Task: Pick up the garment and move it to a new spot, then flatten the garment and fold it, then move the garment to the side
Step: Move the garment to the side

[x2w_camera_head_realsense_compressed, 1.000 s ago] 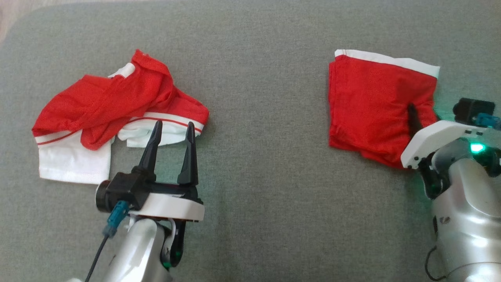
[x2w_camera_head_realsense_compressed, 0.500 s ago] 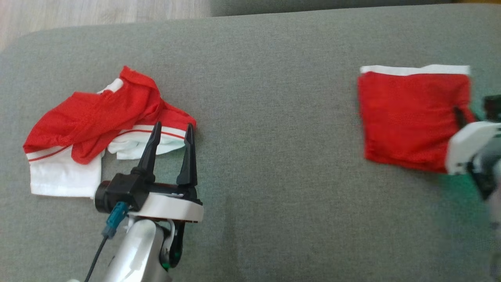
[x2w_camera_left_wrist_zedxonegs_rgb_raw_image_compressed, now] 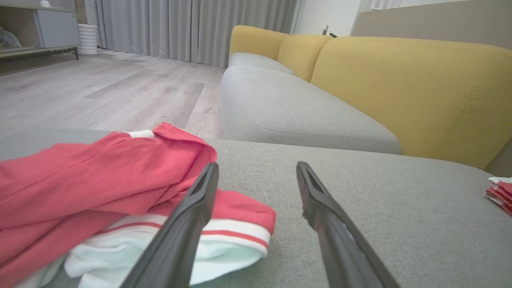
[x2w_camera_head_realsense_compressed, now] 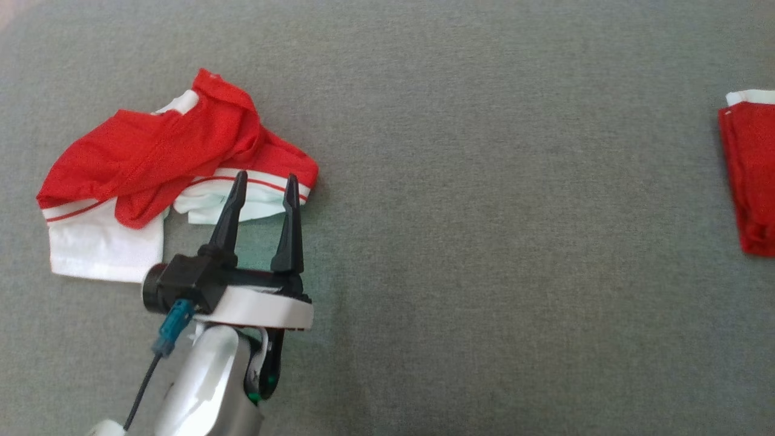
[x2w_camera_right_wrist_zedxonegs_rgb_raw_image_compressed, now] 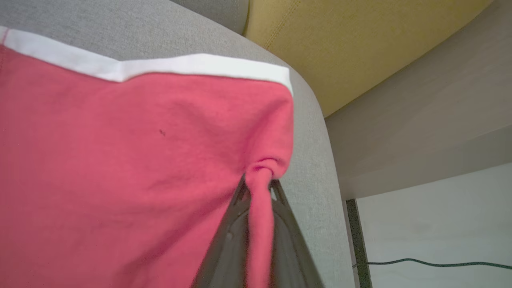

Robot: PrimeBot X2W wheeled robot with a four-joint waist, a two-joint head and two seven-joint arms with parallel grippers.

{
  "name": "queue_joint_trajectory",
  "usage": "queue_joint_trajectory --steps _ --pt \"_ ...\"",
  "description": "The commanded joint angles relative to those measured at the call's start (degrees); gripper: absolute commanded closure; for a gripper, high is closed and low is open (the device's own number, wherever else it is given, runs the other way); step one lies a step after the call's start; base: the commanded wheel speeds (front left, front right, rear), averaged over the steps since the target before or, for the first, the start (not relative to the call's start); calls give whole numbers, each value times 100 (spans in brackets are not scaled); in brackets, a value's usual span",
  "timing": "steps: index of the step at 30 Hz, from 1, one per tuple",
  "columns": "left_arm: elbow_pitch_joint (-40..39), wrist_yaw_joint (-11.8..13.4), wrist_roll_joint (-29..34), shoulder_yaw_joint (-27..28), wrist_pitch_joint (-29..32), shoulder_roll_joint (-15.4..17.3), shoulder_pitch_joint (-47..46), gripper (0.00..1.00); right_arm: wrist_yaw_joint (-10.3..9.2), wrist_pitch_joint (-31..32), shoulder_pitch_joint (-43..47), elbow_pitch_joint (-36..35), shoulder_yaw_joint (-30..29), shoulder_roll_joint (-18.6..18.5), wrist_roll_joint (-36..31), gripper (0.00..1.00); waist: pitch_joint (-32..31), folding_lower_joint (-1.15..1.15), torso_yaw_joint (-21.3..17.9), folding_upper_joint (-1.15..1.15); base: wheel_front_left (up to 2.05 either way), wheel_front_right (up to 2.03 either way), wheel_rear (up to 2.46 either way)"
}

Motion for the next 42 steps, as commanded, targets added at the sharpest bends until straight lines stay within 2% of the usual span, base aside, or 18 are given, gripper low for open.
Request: queue_joint_trajectory --steps 1,6,12,13,14,21,26,30,37,42 --pt "-172 -5 36 212 -55 42 -202 0 -5 -96 -74 -116 -42 -276 -137 100 43 -1 59 0 0 0 0" --pt "-171 4 36 216 -55 42 -227 0 -5 -284 -149 -41 -404 -162 -634 100 67 -1 121 0 0 0 0" --pt "-164 2 60 251 -55 42 -213 0 -5 -291 -184 5 -693 1 -912 100 46 -1 115 0 0 0 0" --pt "-162 3 64 257 -55 42 -211 0 -5 -294 -194 -1 -756 42 -954 72 38 -1 108 0 0 0 0" --pt "-158 7 67 259 -55 42 -207 0 -5 -296 -206 -12 -828 93 -986 0 24 -1 97 0 0 0 0" --pt "-119 25 44 259 -55 42 -146 0 -5 -433 -221 -255 -1192 558 -1135 0 -267 -1 -7 0 0 0 0" --pt "-91 20 38 289 -55 42 -4 0 -5 -781 -234 -598 -1221 1103 -1014 0 -750 -1 -103 0 0 0 0" --pt "-82 31 51 335 -55 42 119 0 -5 -993 -247 -1140 -1244 1742 -797 0 -1143 -1 -138 0 0 0 0" --pt "-97 47 87 405 -55 42 346 0 -5 -1285 215 -2320 -803 2886 -247 0 -1581 -1 -199 0 0 0 0" --pt "-124 43 127 493 -55 42 531 0 -5 -1491 776 -2903 -400 3292 48 0 -1695 -1 -265 0 0 0 0"
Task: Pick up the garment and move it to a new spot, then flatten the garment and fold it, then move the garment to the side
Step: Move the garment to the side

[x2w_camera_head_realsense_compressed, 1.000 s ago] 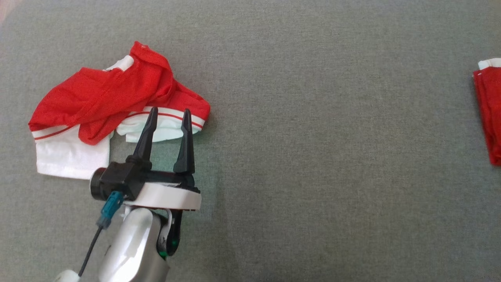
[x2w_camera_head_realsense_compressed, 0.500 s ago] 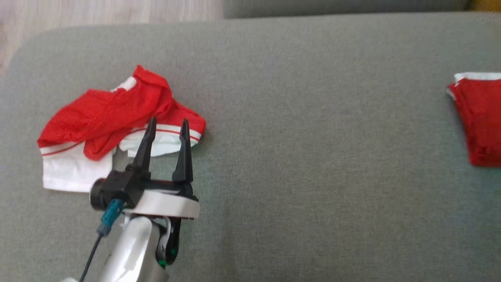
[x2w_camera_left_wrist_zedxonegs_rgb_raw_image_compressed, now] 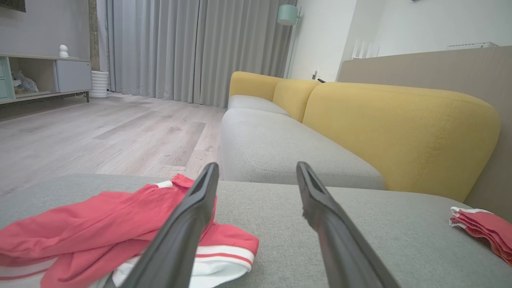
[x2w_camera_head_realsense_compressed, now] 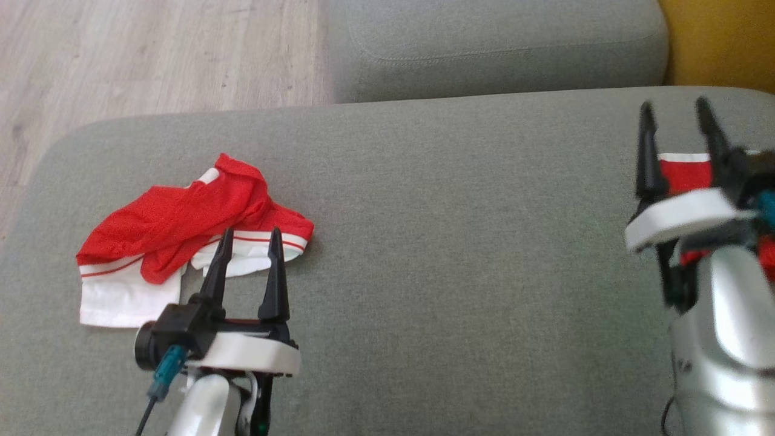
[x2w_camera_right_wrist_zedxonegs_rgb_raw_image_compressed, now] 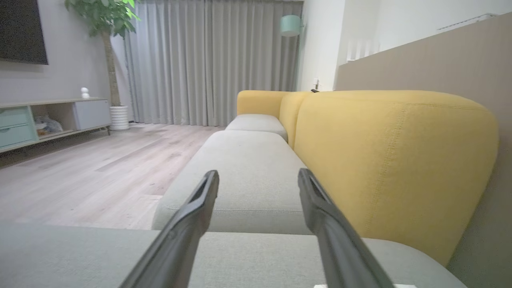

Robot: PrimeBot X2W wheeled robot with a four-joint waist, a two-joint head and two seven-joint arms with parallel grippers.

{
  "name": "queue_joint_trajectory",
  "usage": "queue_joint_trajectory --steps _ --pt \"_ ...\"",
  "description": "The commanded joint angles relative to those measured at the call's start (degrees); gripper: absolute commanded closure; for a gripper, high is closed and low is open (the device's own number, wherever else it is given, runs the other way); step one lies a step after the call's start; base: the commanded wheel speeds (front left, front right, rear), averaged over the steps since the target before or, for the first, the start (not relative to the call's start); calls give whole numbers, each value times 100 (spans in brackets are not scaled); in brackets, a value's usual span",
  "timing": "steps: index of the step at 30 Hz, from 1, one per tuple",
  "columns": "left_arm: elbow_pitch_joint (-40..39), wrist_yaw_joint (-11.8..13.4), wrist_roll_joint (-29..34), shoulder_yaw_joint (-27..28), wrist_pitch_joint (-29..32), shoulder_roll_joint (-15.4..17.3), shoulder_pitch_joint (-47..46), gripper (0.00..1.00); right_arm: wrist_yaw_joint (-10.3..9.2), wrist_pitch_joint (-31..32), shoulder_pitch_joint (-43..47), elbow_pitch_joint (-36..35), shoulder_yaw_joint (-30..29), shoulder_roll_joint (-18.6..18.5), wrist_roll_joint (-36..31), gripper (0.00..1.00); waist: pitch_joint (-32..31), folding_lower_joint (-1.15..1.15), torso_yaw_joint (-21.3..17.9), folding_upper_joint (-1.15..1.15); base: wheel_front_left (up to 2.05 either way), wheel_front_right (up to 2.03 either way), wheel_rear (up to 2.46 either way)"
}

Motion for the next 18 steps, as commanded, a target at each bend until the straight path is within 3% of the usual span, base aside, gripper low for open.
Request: queue_joint_trajectory --steps 1,10,18 --pt "-205 1 72 219 -55 40 -121 0 -5 -124 -23 -278 248 59 76 0 -33 2 -15 0 0 0 0" --pt "-308 7 50 287 -55 40 180 0 -5 -664 1135 -374 606 140 665 0 -98 2 -11 0 0 0 0" --pt "-305 56 -20 332 -55 40 334 0 -5 -770 1893 -442 725 142 837 0 -121 2 -46 0 0 0 0"
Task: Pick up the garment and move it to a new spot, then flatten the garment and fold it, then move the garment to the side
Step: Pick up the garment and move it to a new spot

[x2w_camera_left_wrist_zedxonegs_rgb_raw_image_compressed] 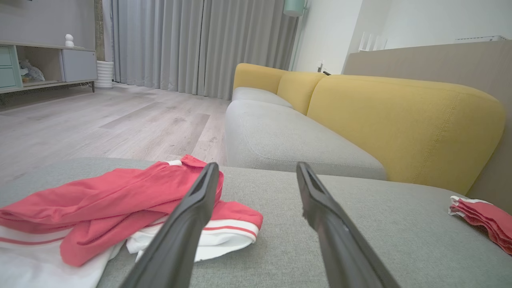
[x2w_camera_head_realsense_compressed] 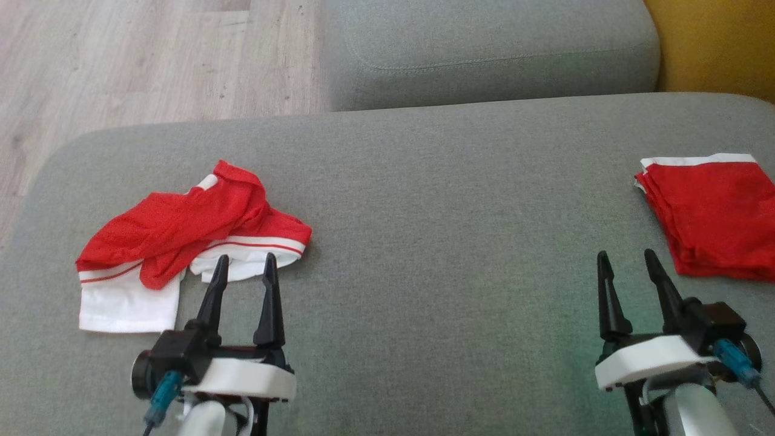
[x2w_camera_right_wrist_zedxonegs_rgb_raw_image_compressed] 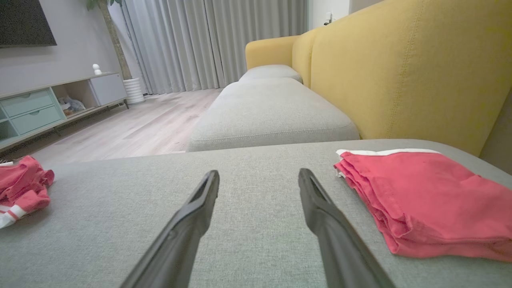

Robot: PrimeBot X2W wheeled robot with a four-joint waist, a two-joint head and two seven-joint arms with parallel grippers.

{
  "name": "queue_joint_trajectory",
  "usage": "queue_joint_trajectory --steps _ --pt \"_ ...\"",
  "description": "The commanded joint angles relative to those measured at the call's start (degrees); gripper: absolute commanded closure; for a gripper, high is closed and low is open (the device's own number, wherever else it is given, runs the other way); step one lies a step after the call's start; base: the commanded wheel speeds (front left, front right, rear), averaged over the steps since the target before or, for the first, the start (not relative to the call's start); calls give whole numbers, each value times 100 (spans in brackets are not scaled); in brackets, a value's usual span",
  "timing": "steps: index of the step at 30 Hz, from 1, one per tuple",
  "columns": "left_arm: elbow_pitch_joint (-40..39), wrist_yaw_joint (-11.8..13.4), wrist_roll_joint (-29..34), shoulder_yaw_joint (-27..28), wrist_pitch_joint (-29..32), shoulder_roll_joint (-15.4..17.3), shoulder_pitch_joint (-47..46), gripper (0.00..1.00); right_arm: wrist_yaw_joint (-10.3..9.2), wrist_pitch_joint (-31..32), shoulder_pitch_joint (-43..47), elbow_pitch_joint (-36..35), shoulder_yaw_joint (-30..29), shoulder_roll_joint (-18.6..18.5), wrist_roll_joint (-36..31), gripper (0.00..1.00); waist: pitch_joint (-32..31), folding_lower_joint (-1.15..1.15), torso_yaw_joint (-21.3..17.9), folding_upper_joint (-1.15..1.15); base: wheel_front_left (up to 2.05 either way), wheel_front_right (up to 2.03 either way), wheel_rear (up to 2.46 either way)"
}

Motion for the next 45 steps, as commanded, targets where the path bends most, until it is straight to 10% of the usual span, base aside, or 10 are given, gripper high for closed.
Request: queue_joint_trajectory --steps 1,22,45 --pt "-207 40 -15 238 -55 28 -94 0 -5 -74 -200 -264 176 -13 -3 0 3 0 -4 0 0 0 0" --pt "-181 36 -4 234 -55 28 -135 0 -5 -78 -40 -616 271 -12 83 0 45 0 150 0 0 0 0" --pt "-160 45 155 428 -55 28 -20 0 -5 -79 140 -794 1012 -12 490 0 -100 0 1973 0 0 0 0"
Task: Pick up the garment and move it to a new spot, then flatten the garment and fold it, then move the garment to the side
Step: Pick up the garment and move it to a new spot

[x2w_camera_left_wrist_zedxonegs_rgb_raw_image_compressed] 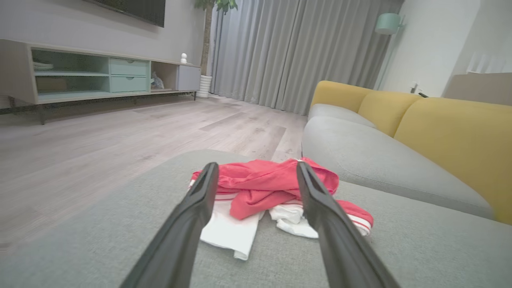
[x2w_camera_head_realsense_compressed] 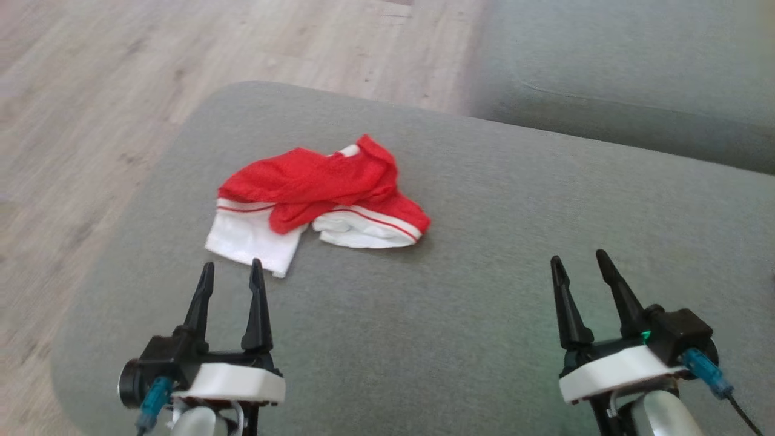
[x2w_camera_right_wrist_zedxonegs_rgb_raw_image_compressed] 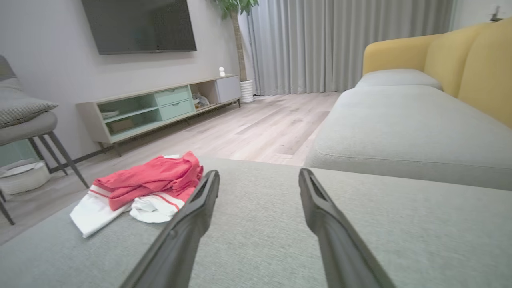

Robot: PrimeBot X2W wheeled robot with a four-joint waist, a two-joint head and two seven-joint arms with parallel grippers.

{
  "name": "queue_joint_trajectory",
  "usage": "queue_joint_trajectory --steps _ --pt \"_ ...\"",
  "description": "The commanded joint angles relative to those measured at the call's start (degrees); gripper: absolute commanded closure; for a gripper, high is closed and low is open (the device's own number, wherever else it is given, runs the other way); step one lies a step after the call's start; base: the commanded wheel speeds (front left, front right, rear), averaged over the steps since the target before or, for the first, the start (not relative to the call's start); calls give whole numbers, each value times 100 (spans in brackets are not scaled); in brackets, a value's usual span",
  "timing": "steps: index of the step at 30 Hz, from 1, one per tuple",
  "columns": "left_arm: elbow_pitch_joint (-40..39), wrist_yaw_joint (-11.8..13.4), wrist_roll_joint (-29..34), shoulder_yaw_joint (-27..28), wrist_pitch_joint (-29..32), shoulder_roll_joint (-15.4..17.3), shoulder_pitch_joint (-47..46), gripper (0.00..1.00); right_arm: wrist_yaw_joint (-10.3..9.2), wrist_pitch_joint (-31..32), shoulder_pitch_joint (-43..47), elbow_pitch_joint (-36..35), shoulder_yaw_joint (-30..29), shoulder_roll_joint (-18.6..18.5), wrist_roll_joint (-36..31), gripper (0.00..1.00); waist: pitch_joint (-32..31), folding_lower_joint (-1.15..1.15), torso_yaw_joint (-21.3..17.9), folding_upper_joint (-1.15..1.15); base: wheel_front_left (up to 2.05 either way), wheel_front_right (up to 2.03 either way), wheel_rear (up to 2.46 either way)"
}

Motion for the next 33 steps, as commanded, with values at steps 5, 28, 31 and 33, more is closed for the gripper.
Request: queue_joint_trajectory --steps 5,28,31,33 --pt "-165 -34 82 205 -55 21 -146 0 -5 -62 -138 -200 223 -19 46 0 9 0 386 0 0 0 0" --pt "1257 -663 450 -512 856 584 -2472 0 -5 -62 -649 -174 52 -19 -214 0 1111 0 -460 0 0 0 0" --pt "1613 -687 357 -812 1310 777 -3098 0 -5 -62 -785 -193 44 -19 -260 0 1336 0 -651 0 0 0 0" --pt "1851 -691 222 -1018 1563 909 -3480 0 -5 -62 -867 -200 42 -19 -281 0 1469 0 -772 0 0 0 0"
